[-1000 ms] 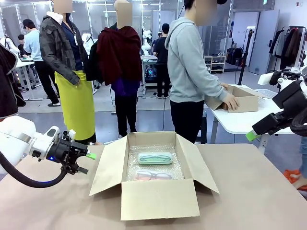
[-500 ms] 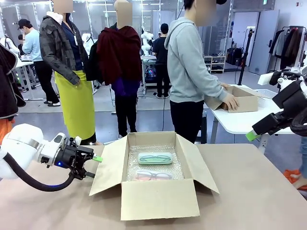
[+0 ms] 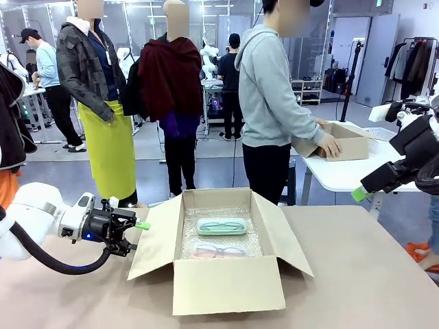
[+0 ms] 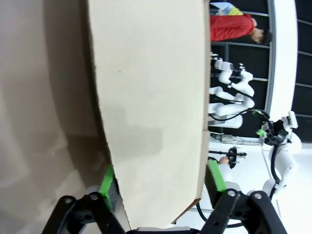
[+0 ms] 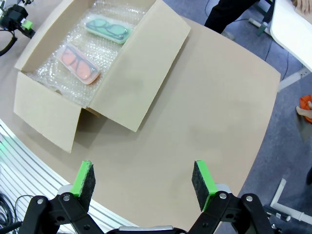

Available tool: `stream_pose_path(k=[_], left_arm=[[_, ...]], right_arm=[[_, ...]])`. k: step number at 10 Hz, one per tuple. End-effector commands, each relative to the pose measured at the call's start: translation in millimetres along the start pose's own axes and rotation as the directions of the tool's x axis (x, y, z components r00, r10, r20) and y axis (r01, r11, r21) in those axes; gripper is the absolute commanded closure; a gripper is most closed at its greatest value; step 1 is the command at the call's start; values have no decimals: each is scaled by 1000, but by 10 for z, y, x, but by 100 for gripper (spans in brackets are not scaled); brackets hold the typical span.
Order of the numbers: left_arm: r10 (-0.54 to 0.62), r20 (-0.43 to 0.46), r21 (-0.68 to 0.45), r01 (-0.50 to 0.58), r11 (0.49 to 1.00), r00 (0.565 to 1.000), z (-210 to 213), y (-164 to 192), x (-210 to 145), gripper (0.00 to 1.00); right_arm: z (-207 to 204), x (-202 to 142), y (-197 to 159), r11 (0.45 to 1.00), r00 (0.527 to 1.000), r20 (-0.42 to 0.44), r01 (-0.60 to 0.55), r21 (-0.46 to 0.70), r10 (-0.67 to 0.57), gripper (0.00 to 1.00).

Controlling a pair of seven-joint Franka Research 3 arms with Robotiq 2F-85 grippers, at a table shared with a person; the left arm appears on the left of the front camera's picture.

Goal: Pack the glasses set securely to prepare it for shipping.
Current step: Position the Package Box on the left side of the table.

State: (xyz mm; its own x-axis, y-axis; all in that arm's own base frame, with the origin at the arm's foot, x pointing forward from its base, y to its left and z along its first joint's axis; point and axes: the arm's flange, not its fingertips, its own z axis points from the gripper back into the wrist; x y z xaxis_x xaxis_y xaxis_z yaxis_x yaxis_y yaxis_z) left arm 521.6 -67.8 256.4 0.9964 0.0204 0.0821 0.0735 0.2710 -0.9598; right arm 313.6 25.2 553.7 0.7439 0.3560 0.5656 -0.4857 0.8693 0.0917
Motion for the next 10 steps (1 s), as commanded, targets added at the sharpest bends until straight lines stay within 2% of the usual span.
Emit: stream_pose_path(k=[1, 2, 3, 5, 10], left_arm=[[-47, 36, -101, 50, 994, 998, 125, 72, -20, 100], [-63, 29, -114, 66, 991, 998, 147, 68, -48, 100], [-76, 34, -135, 80, 988, 997, 183, 44, -65, 76], [-85, 35, -152, 90, 984, 996, 246, -1, -73, 100], [-103, -15, -188, 99, 977, 995, 239, -61, -85, 100]], right_arm=[[6, -4, -6, 1000, 1000, 2, 4, -1, -4, 0], [6, -4, -6, 1000, 1000, 2, 4, -1, -4, 0], [6, -4, -6, 1000, 1000, 2, 4, -1, -4, 0], [6, -4, -6, 1000, 1000, 2, 4, -1, -4, 0], [6, -4, -6, 1000, 1000, 2, 4, -1, -4, 0]])
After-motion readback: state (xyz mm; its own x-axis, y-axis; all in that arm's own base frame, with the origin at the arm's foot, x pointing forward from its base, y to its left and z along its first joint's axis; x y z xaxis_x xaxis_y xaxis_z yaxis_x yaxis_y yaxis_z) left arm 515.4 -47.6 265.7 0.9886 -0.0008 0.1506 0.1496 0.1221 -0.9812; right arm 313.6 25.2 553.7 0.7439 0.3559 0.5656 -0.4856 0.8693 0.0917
